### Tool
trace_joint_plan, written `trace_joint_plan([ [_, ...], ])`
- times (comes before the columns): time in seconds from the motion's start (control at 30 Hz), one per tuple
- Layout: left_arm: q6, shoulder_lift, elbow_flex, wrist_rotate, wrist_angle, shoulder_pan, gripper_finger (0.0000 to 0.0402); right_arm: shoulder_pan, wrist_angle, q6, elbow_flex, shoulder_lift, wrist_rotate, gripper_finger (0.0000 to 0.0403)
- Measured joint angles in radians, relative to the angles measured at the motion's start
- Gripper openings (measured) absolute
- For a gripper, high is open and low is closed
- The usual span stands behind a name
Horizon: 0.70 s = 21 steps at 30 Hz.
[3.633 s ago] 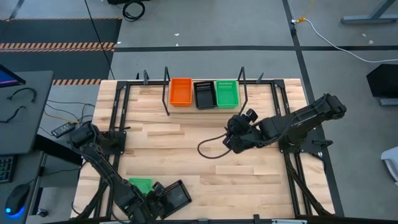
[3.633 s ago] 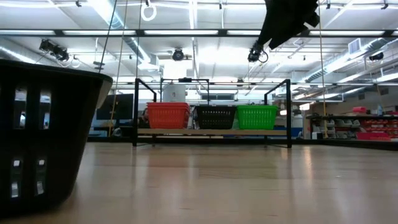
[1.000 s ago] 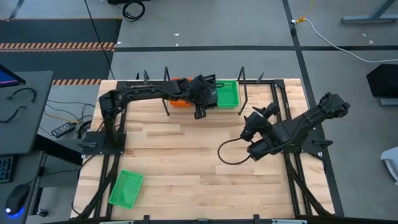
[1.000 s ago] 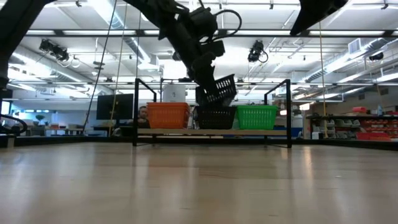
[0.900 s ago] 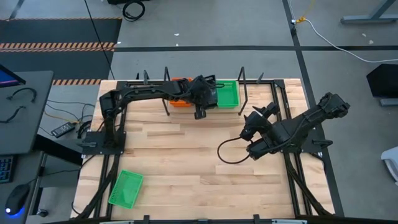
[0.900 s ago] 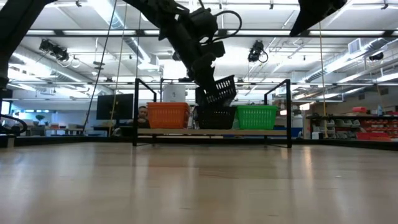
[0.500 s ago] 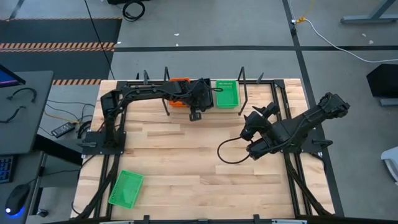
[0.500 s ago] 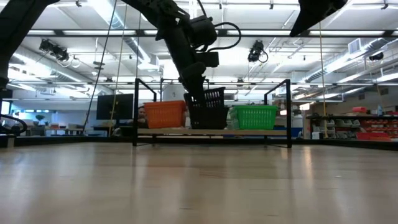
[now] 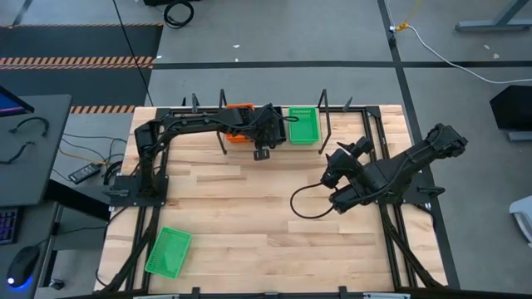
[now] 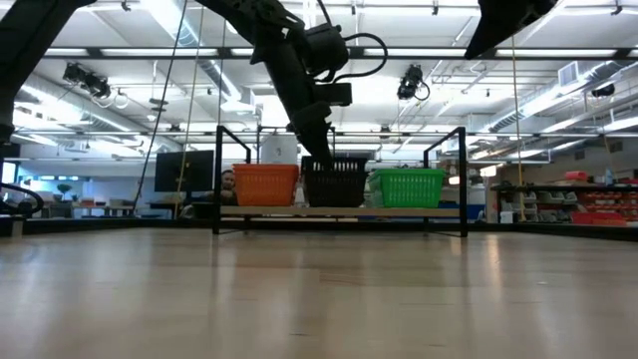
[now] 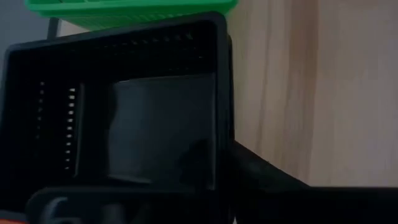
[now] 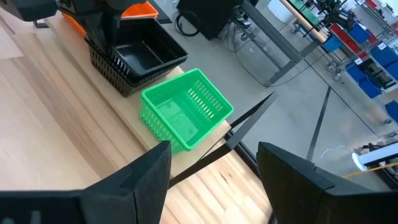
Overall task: Stack baskets on shelf by color
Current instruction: Stack the black bin on top of the other black bins on the shelf, then stack the green bin on top of the other green bins on the shelf
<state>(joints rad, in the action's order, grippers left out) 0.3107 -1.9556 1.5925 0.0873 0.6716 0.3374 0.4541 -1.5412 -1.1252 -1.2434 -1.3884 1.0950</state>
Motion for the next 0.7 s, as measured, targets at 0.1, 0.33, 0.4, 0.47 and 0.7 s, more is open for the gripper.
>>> trace_joint_plan([
  [0.1, 0.000, 0.000, 0.000, 0.008, -0.008, 0.000, 0.0078, 0.000, 0.002, 0.000, 0.000, 0.000, 0.000, 0.0241],
  [0.33, 0.017, 0.007, 0.009, 0.009, 0.004, -0.022, 0.0101, 0.000, 0.002, 0.001, 0.000, 0.000, 0.000, 0.0241],
  [0.4, 0.042, 0.007, 0.038, 0.015, 0.041, -0.038, 0.0102, 0.000, 0.002, 0.001, 0.000, 0.000, 0.000, 0.0241],
  [0.47, 0.053, 0.008, 0.068, 0.028, 0.038, -0.055, 0.0102, 0.000, 0.003, 0.001, 0.000, 0.000, 0.000, 0.0241],
  [0.7, 0.041, 0.009, 0.100, 0.032, 0.115, -0.095, 0.0100, 0.001, 0.003, 0.002, 0.000, 0.000, 0.000, 0.0241],
])
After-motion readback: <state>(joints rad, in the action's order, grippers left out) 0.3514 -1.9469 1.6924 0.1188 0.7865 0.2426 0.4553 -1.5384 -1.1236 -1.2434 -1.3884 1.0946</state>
